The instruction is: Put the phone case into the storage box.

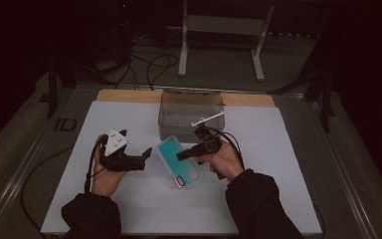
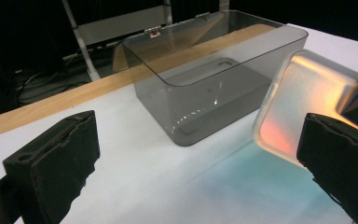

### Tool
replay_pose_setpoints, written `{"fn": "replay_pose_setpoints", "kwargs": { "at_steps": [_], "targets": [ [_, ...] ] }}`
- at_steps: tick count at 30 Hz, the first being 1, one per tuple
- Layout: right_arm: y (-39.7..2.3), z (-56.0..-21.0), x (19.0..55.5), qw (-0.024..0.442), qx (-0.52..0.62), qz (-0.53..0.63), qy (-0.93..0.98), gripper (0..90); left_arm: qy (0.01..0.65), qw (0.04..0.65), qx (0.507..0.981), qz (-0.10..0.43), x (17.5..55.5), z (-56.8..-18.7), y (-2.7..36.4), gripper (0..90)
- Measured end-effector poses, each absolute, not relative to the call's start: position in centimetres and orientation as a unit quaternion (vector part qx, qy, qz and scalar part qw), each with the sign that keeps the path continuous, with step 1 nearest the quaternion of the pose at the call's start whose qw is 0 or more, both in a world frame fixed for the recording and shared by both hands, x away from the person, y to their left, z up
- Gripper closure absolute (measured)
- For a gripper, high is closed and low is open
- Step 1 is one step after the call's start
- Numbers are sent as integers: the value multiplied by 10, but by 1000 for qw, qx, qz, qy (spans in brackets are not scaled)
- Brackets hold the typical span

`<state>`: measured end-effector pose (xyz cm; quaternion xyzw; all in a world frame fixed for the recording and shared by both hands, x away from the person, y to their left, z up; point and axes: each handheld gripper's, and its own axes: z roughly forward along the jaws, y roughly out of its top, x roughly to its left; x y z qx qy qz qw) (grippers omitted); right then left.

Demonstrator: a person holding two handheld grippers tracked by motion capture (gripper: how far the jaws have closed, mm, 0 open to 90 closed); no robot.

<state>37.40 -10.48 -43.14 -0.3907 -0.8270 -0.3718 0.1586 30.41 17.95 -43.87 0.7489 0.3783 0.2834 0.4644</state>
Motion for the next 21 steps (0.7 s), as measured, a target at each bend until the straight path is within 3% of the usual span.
{"fn": "replay_pose_setpoints", "kwargs": {
  "at_steps": [21],
  "targets": [
    [-104,-428,373,148,-395,-376,-825,818,402,474,727,291,276,-463,211,1]
  ]
}}
